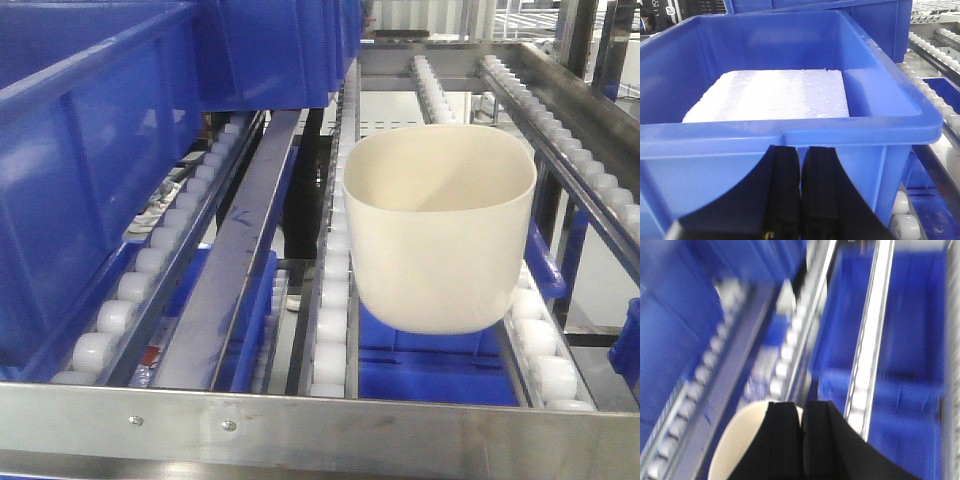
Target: Move white bin to right shelf second layer
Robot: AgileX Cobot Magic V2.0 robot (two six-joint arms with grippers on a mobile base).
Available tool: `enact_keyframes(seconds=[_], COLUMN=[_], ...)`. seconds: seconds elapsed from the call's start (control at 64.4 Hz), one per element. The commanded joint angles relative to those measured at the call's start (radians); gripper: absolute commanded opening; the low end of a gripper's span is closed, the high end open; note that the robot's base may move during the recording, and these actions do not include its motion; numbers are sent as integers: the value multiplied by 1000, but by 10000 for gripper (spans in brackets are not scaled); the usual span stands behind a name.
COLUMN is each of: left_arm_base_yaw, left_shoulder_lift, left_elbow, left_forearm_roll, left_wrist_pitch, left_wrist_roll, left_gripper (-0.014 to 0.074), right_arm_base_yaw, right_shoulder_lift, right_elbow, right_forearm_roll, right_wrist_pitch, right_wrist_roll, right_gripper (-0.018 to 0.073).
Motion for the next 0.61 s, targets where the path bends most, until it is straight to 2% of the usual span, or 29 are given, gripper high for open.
enact_keyframes(seconds=[0.0,0.357,0.59], left_arm_base_yaw=[-3,-3,-3], left_shoulder_lift=[-14,-14,-14], left_elbow=[37,37,37], left_forearm_roll=[-6,-6,-6], left_wrist_pitch=[-85,-85,-85], left_wrist_roll=[-3,-3,-3], left_gripper=[85,85,85], right_arm_base_yaw=[-1,-1,-1], right_shoulder_lift=[-108,-406,-423], right_elbow=[46,377,406], right_forearm_roll=[-38,-47,-47], right_wrist_pitch=[-158,-349,-359], right_wrist_roll=[-5,-5,-5], right_gripper=[49,49,49])
